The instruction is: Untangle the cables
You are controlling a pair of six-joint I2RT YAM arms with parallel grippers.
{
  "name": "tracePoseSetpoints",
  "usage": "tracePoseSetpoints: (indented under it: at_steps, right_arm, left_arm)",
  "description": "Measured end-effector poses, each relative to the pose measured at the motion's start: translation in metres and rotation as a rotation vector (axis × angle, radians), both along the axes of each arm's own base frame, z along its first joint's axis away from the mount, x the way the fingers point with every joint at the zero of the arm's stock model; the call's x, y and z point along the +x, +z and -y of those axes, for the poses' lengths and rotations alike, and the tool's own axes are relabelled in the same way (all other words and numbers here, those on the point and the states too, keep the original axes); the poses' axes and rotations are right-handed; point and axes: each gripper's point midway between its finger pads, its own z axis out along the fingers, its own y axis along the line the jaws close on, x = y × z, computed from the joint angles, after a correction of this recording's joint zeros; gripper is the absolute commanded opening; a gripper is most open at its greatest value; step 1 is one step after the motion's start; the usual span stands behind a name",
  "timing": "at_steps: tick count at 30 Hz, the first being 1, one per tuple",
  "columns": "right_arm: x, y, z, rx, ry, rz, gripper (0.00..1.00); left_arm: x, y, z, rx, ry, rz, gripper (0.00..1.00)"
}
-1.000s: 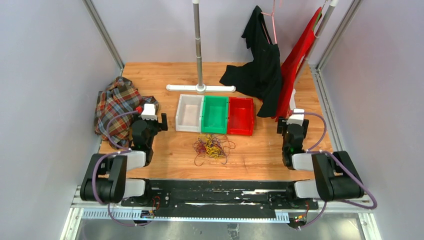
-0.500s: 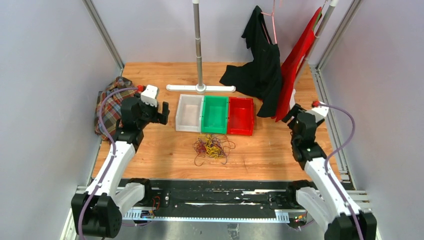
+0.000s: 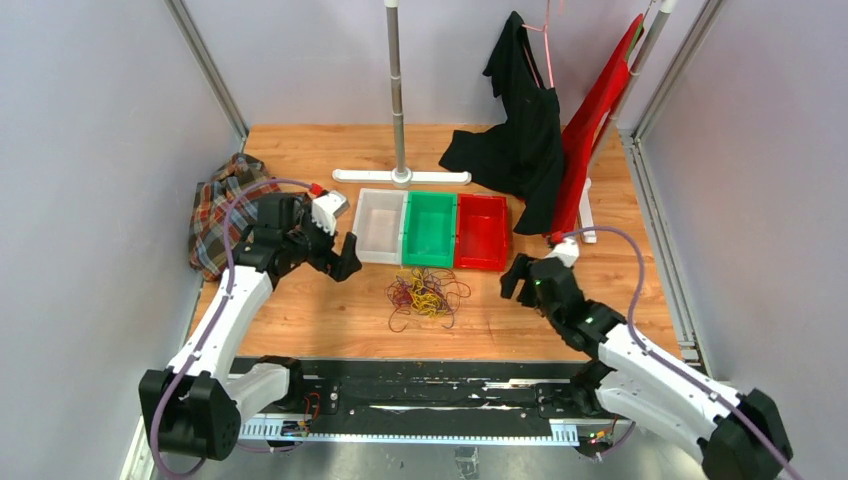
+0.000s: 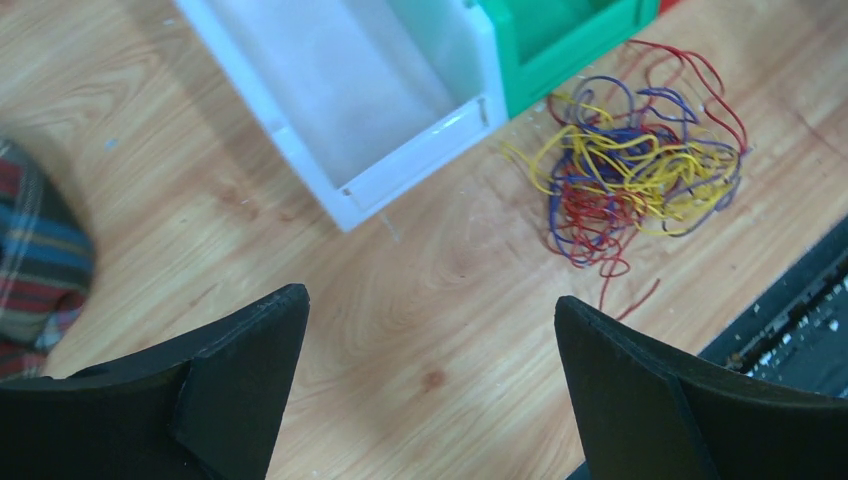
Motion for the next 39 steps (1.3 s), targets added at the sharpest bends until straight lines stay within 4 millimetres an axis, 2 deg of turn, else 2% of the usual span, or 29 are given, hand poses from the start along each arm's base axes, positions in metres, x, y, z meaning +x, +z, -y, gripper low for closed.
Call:
tracePoseSetpoints:
  at_steps: [3,7,10,14,18,25,32,37,39]
  right_arm:
    - [-0.019,-0.014,-0.033,-0.046,0.138,-0.04,0.77]
    - [-0.039,-0.029,-0.067,-0.134,0.296,-0.095,0.76]
    - [-0.046,-0.024,-0.097,-0.161,0.412,-0.084,0.73]
    - [-0.046,-0.01,-0.14,-0.155,0.534,-0.051,0.69]
    - [-0.048,-0.005,-0.162,-0.154,0.602,-0.034,0.67]
    - [-0.054,-0.008,-0.168,-0.169,0.651,-0.034,0.68]
    - [-0.053,0.009,-0.168,-0.146,0.651,0.014,0.7]
    - [-0.052,0.009,-0.167,-0.154,0.656,0.019,0.69]
    - [-0.052,0.009,-0.167,-0.158,0.66,0.02,0.69]
  left_arm:
    - [-0.006,-0.003,0.016,0.006,-0.079,-0.028,0.98]
    - [-0.017,-0.01,0.031,0.011,-0.156,-0.063,0.99]
    - [-0.023,-0.015,0.041,0.016,-0.205,-0.08,1.0]
    - [-0.031,-0.023,0.054,0.012,-0.269,-0.117,0.96]
    - [-0.041,-0.034,0.067,0.012,-0.33,-0.164,0.89]
    - [-0.051,-0.057,0.086,0.023,-0.408,-0.247,0.71]
    - [-0.043,-0.078,0.098,0.047,-0.462,-0.279,0.37]
    - [-0.042,-0.088,0.102,0.054,-0.485,-0.302,0.08]
    - [-0.042,-0.086,0.103,0.052,-0.493,-0.298,0.03]
